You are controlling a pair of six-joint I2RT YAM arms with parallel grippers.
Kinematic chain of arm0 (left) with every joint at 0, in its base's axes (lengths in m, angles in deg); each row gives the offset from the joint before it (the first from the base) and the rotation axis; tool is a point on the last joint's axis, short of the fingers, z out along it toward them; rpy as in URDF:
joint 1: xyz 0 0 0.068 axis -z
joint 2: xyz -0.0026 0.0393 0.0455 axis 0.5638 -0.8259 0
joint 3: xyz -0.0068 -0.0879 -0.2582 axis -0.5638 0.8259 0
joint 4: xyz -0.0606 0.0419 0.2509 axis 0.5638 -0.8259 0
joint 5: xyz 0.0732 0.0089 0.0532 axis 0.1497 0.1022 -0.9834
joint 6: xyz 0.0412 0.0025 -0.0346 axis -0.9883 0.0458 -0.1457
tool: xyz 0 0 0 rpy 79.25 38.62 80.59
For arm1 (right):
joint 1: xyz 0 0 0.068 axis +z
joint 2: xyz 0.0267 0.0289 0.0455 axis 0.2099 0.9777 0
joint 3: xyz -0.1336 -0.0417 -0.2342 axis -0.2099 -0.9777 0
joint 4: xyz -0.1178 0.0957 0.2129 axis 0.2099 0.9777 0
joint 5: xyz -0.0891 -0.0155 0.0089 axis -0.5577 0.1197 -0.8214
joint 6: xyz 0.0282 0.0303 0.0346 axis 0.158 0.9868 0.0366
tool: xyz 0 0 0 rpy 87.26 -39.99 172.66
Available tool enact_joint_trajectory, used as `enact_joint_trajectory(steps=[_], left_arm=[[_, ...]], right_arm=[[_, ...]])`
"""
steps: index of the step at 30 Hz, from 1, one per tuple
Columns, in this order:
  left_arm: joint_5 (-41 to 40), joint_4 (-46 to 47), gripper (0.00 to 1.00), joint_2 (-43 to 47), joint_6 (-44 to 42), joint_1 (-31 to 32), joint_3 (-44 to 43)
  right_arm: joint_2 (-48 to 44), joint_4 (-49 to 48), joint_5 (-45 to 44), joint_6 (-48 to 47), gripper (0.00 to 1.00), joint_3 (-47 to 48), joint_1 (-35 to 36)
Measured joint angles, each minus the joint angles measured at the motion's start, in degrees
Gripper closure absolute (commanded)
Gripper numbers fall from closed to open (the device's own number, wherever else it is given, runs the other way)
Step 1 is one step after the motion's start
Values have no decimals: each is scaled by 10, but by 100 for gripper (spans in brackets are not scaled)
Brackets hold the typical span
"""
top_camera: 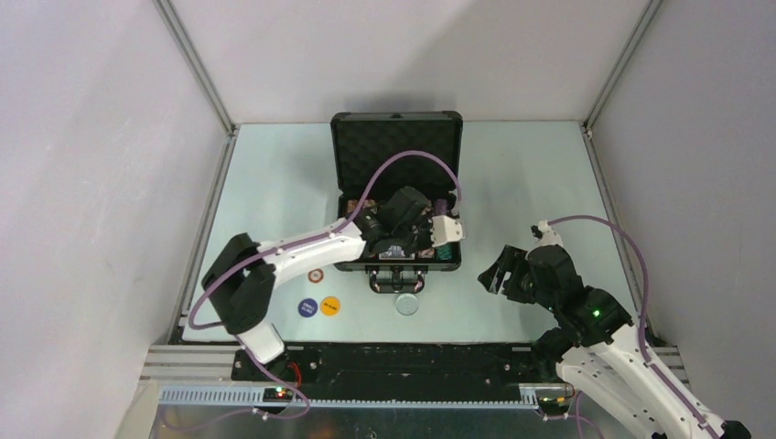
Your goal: Pack up texas hold em set
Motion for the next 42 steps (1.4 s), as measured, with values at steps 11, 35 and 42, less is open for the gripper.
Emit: enact_joint_trajectory(steps=[11, 35, 42], left_arm=[[-49, 2, 45, 166, 285, -103, 43], [-249, -82, 25, 266, 689, -457, 295], [-309, -91, 25, 181, 693, -412, 251]], right_arm=[[13, -2, 3, -1, 29, 0, 0], [81, -62, 37, -12, 31, 0, 43], [96, -63, 39, -10, 30, 0, 72]])
